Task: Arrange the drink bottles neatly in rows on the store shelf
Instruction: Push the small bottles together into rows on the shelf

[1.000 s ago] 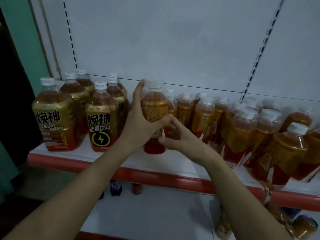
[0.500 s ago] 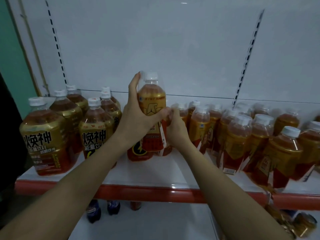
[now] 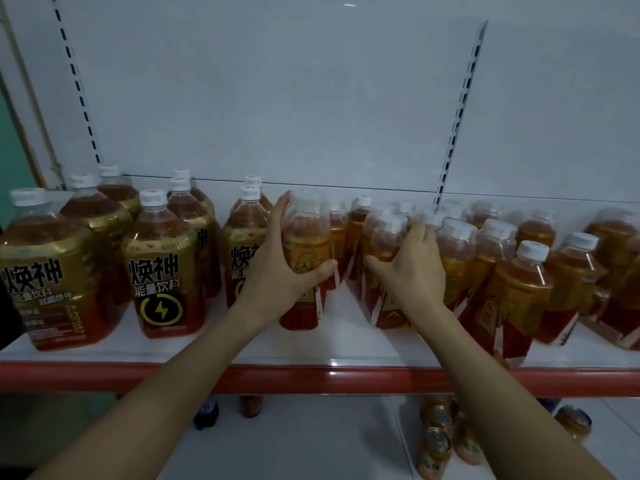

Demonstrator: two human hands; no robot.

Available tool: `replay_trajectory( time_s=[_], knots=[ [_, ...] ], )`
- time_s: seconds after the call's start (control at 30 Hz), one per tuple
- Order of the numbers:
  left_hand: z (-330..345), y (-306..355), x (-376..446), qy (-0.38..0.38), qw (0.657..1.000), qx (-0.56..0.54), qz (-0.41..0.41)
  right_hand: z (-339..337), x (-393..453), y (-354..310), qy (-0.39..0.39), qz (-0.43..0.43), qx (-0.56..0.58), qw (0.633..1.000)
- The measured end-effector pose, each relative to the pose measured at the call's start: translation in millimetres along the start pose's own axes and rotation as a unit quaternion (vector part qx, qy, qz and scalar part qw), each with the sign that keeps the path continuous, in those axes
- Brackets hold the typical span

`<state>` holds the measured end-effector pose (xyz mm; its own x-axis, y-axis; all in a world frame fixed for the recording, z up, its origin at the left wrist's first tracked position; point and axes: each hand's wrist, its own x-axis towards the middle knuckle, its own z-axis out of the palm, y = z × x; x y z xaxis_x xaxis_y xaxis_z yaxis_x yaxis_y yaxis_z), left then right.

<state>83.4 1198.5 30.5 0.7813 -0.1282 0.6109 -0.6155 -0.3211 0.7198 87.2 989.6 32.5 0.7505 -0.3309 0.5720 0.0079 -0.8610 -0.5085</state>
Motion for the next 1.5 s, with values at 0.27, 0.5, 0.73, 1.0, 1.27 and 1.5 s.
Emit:
replay_trajectory(
  time_s=[0.27,0.5,0.73,1.0,1.27,1.5],
  knots=[
    [18,-3,-5,0.015,0.999,0.046,-0.026,-12,-24,7,0.100,-0.114,0.006,0.988],
    [27,8,5,0.031,0.997,0.060,-0.049,21,-73,-11,-0.149,-0.087,0.250,0.953],
    [32,12,24,-0.023,0.988,0.146,-0.048,64,-50,-14,-0.225,-0.007,0.319,0.921],
    [14,15,77,-0.174,0.850,0.496,0.022,97,-21,-19,-0.243,-0.008,0.252,0.937],
    [15,3,97,-0.173,0.803,0.570,0.040,123,-20,-38,-0.190,-0.002,0.183,0.965],
    [4,4,88,-0.166,0.806,0.560,0.091,97,-25,-29,-0.214,-0.004,0.198,0.957]
  ],
)
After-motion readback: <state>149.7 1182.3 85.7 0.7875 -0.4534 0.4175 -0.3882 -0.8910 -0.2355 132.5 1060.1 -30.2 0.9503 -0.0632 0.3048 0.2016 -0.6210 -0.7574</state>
